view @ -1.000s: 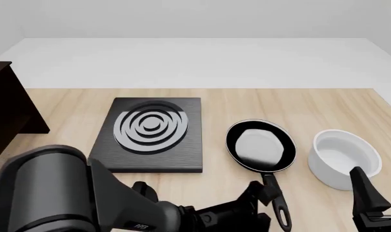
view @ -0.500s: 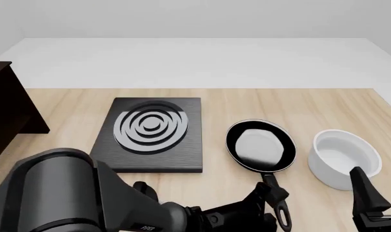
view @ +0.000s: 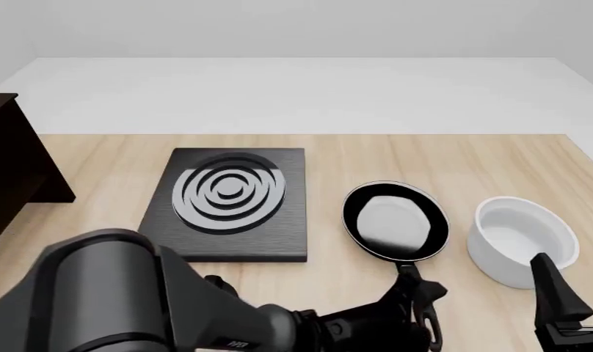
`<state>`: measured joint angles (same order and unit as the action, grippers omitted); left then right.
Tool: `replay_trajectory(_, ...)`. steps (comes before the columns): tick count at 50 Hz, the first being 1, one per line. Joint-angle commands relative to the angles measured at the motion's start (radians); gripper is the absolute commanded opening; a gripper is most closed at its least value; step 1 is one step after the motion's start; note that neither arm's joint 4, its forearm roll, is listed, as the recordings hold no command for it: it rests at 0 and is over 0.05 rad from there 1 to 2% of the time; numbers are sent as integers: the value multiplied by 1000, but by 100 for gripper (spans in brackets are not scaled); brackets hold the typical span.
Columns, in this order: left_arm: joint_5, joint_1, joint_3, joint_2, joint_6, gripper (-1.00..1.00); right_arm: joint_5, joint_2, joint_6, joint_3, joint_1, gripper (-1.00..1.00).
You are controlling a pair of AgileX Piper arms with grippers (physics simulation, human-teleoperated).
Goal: Put the frying pan under the cabinet shelf.
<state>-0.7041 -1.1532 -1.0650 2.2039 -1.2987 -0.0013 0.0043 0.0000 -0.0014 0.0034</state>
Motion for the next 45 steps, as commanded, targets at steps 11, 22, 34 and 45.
replay_trajectory(11,19,-9,-74,173,-17,100,0,0,0,0,0,100)
replay_trajectory(22,-44,23,-45,161,-40,-100,-1,1,0,0,0,100)
replay_trajectory(34,-186,47,84,192,-152,-100,-1,1,0,0,0,100)
replay_trajectory(45,-317,2,265,77,-348,-100,1,-1,0,0,0,100)
